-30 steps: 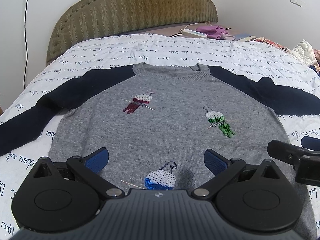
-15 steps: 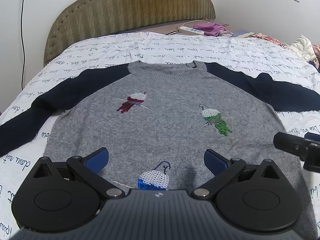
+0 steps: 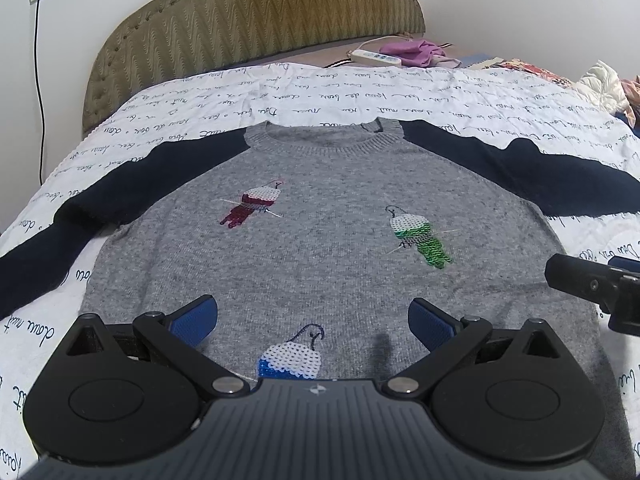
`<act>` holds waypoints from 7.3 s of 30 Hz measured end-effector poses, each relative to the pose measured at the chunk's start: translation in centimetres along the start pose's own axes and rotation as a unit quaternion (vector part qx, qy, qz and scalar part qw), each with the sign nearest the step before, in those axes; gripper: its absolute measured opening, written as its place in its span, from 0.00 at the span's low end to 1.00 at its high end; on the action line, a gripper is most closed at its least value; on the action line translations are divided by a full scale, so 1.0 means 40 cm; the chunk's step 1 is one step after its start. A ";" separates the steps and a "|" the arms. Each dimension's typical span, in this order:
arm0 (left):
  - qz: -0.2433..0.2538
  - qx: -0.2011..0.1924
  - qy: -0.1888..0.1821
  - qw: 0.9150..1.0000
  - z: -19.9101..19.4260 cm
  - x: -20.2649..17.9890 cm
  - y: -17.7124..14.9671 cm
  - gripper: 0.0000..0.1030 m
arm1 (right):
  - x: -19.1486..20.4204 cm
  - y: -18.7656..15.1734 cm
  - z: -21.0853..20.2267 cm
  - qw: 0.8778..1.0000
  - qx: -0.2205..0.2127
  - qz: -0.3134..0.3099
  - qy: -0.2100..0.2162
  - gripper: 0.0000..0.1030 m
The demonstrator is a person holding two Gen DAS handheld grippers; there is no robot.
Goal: Fold small clothes
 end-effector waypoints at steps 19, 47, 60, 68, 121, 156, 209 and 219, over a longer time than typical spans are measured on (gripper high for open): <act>0.017 0.001 0.001 1.000 0.010 -0.043 0.008 1.00 | -0.055 0.010 0.003 1.000 -0.002 0.022 -0.003 1.00; 0.027 0.010 -0.002 1.000 0.053 -0.077 0.035 1.00 | -0.153 0.037 0.019 0.998 -0.002 0.061 -0.024 1.00; 0.024 0.000 -0.002 1.000 0.064 -0.078 0.046 1.00 | -0.304 0.060 0.028 0.989 -0.017 0.147 -0.018 1.00; 0.026 0.015 -0.004 1.000 0.090 -0.077 0.045 1.00 | -0.551 0.122 0.034 0.948 -0.074 0.305 0.050 1.00; -0.023 0.019 0.033 0.999 0.100 0.108 0.048 1.00 | -0.079 0.330 0.128 0.994 -0.084 -0.007 -0.072 0.07; -0.076 0.026 0.044 0.996 0.078 0.286 0.005 1.00 | 0.424 0.305 0.311 0.983 -0.051 -0.162 -0.071 0.07; -0.146 0.031 0.028 0.988 0.025 0.393 -0.039 1.00 | 0.604 0.170 0.339 0.973 0.028 -0.229 -0.011 0.70; -0.250 0.072 0.061 0.964 -0.004 0.545 -0.088 1.00 | 0.555 0.111 0.215 0.981 0.004 -0.190 0.030 0.70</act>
Point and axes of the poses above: each gripper's, at about its wrist camera, not at the fingertips, and z roughly the way its jaws point, x to its left, y to its top, the point moved 7 cm from there along z, roughly the way its jaws point, and after that the axes turned 15 degrees about x, right-handed, at the moved point
